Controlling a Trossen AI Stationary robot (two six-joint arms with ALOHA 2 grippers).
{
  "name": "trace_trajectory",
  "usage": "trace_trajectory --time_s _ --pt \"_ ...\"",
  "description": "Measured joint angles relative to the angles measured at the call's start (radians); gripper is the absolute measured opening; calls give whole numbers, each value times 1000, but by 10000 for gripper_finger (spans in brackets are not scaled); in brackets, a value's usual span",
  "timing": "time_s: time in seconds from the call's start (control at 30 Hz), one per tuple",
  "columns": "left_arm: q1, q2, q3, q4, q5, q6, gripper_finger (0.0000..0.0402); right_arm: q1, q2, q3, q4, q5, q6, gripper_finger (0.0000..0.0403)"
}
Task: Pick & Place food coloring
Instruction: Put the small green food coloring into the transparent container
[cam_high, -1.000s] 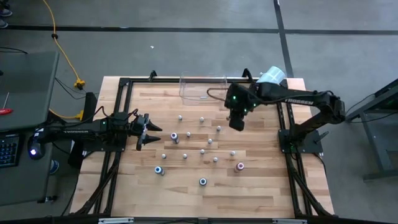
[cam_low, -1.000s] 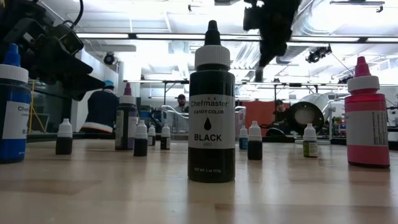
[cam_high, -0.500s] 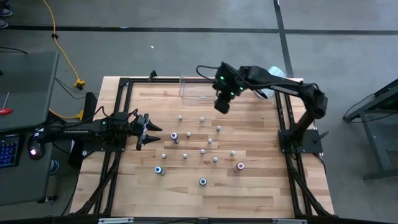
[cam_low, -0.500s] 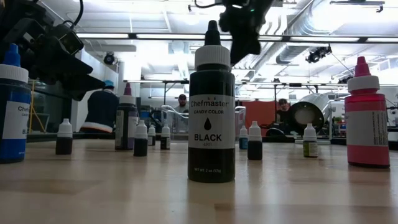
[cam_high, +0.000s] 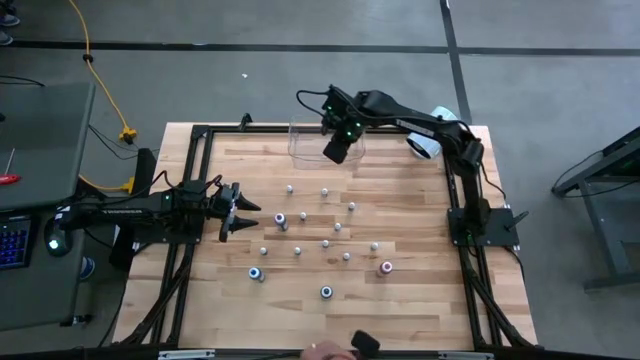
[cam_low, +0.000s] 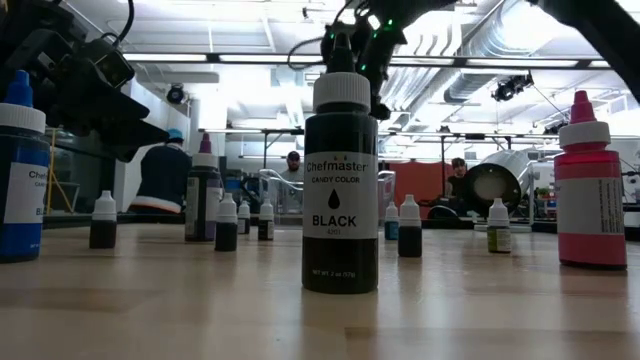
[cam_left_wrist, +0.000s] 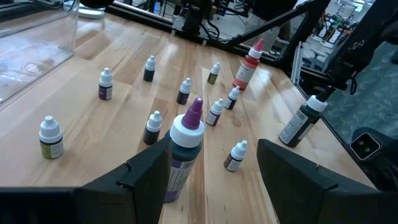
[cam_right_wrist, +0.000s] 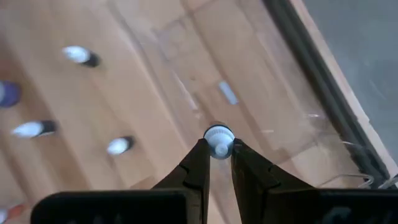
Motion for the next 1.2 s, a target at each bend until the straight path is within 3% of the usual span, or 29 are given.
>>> trace_trajectory --time_s 0.57,0.83,1.2 --pt "0 0 0 0 0 0 234 -52 44 -23 -33 146 159 42" --pt "0 0 0 0 0 0 234 -52 41 -174 89 141 200 42" --pt "0 0 0 0 0 0 234 -49 37 -281 217 113 271 42"
